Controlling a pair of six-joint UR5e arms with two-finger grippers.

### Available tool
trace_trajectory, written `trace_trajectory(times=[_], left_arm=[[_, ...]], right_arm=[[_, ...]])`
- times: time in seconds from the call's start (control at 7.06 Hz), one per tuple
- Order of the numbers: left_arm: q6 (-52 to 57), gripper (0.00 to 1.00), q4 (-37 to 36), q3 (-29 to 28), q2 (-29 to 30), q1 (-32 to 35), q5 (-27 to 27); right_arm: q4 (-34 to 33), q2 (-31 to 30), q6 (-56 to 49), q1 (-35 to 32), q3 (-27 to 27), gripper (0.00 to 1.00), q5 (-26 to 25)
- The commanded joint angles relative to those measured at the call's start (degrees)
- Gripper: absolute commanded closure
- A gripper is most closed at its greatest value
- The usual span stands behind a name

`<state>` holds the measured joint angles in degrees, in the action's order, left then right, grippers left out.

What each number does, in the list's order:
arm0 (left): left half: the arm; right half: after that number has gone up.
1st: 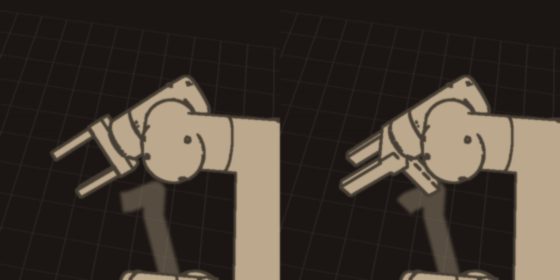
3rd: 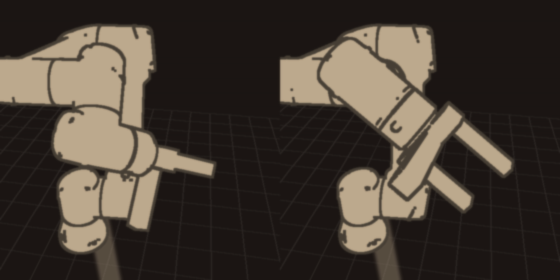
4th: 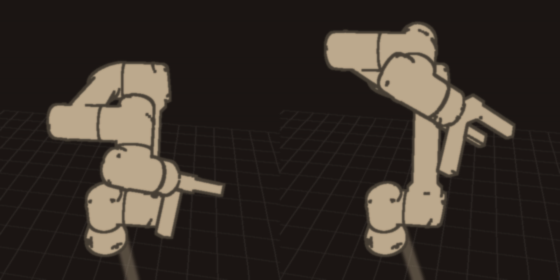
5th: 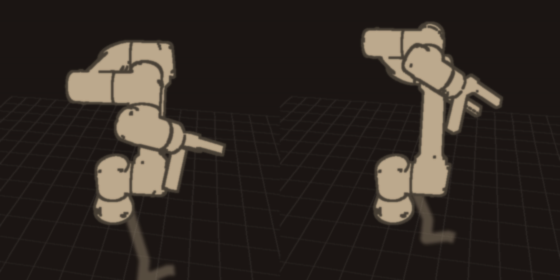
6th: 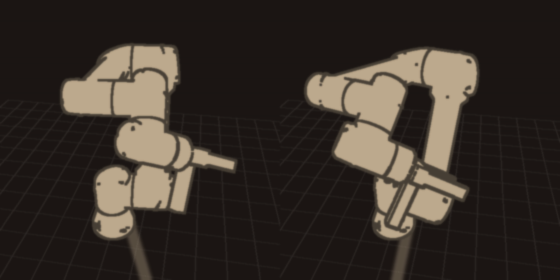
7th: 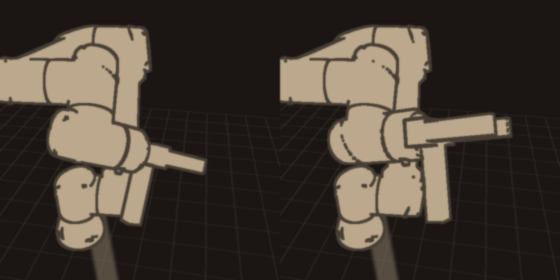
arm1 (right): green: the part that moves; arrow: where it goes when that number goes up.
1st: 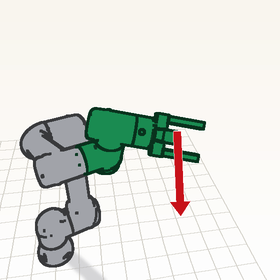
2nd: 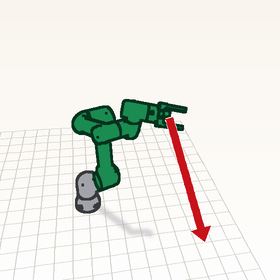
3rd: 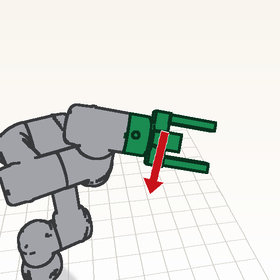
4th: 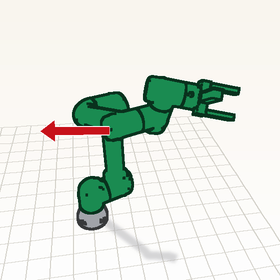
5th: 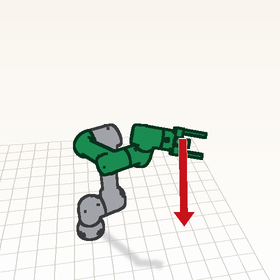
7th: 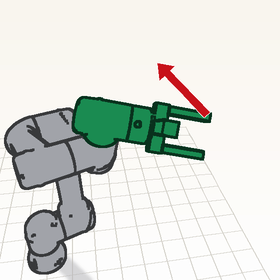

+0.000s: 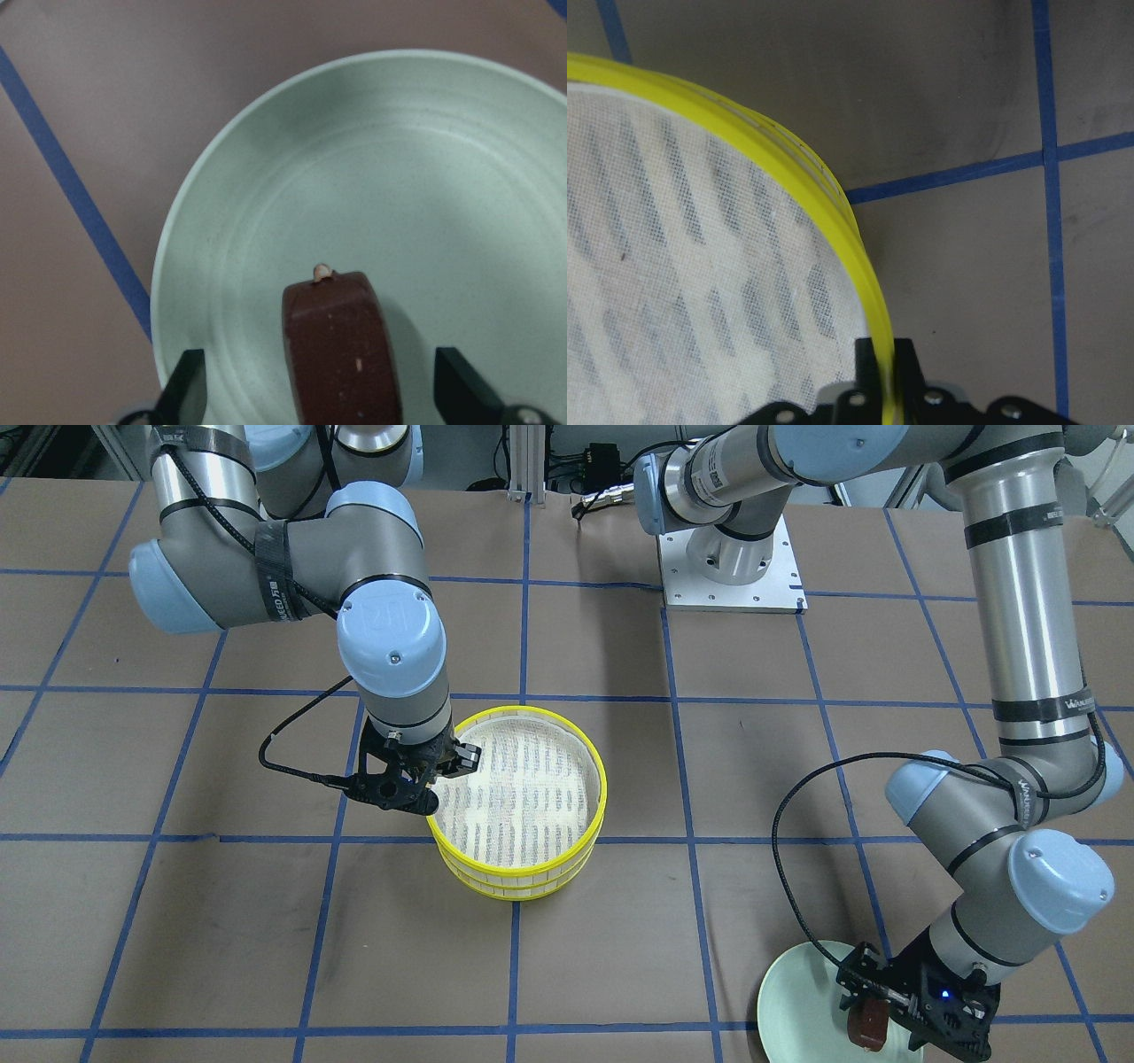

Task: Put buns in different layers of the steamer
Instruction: 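Grasp the brown bun with the left gripper while the right releases the tier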

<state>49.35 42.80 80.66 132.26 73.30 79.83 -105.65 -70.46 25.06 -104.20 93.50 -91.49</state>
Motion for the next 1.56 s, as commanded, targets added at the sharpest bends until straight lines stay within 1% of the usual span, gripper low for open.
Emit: trace_trajectory(times=[0.0,0.14,0.43,0.57,0.71,0.85,0.99,1.13,1.28,1.42], left_arm=[[0.0,1.00,0.0,-0.2,0.5,0.0,0.1],[-0.3,1.00,0.0,-0.2,0.1,0.0,0.1],[-7.6,1.00,0.0,-0.1,-1.6,0.1,-0.1],[-8.3,1.00,0.1,-0.1,-2.9,0.1,-0.1],[-12.9,1.00,0.1,0.4,-3.9,0.2,-0.2],[-24.3,1.00,0.1,1.1,-4.6,0.7,0.0],[-25.7,1.00,0.4,1.2,-5.5,1.0,-0.2],[-26.1,1.00,1.3,1.2,-7.0,1.3,0.0],[-28.8,1.00,2.3,1.9,-8.4,1.8,0.1],[-36.8,1.00,4.0,2.1,-10.5,5.4,0.5]], right_arm=[[0.0,0.1,-0.1,0.0,0.2,1.00,-0.1],[0.0,0.2,-0.1,-0.1,0.5,1.00,-0.1],[0.0,0.1,0.1,-0.5,0.7,1.00,-0.8],[0.0,0.1,0.2,-0.7,0.6,1.00,-0.8],[0.0,0.1,0.1,-0.7,0.6,0.99,-0.9],[0.0,0.2,-0.3,-0.7,0.6,0.33,-0.9],[0.0,0.1,-0.5,-0.7,0.6,0.06,-1.1],[-0.1,-0.3,-0.6,-0.7,0.5,0.01,-1.0],[-0.1,-0.5,-0.9,0.1,-0.2,0.00,-0.7],[-0.4,-1.8,-1.0,1.1,-1.2,0.00,-0.1]])
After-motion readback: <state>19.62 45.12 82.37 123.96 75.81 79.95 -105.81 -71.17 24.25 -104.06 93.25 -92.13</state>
